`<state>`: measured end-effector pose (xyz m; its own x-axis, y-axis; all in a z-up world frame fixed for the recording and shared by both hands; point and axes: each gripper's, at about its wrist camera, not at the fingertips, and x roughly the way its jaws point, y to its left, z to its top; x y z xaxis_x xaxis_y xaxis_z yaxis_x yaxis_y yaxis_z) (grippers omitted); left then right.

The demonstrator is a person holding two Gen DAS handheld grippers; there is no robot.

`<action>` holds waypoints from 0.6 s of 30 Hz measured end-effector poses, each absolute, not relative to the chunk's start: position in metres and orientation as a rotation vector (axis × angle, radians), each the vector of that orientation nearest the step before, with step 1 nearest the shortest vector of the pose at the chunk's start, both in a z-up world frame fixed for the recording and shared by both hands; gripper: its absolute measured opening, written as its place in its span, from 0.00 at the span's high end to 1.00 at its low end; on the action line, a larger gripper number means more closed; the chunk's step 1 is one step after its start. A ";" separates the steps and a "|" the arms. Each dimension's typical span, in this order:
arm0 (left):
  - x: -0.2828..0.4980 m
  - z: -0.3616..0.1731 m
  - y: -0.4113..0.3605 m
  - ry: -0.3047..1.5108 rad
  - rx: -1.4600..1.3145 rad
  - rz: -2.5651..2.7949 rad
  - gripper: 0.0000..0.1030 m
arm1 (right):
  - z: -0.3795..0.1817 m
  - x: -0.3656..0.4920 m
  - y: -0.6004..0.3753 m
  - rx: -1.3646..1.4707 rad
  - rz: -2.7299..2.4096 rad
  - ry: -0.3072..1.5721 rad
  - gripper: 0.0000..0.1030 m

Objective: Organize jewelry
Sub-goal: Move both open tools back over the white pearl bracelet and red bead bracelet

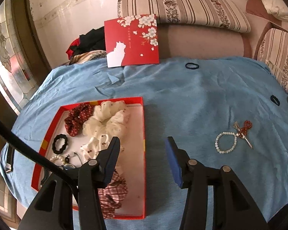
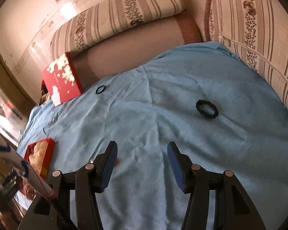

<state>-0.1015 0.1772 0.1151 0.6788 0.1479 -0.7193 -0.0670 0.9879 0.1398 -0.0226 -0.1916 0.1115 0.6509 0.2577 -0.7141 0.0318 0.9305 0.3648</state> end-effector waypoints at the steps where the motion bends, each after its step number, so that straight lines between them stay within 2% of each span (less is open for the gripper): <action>1: -0.099 0.113 0.176 0.825 0.098 0.117 0.53 | 0.111 -0.019 -0.196 0.373 0.122 0.852 0.43; 10: -0.074 0.095 0.149 0.906 0.035 0.029 0.52 | 0.089 -0.004 -0.264 0.498 0.007 0.826 0.43; 18: -0.047 0.068 0.078 0.975 0.058 -0.151 0.52 | 0.063 0.002 -0.296 0.504 -0.058 0.892 0.43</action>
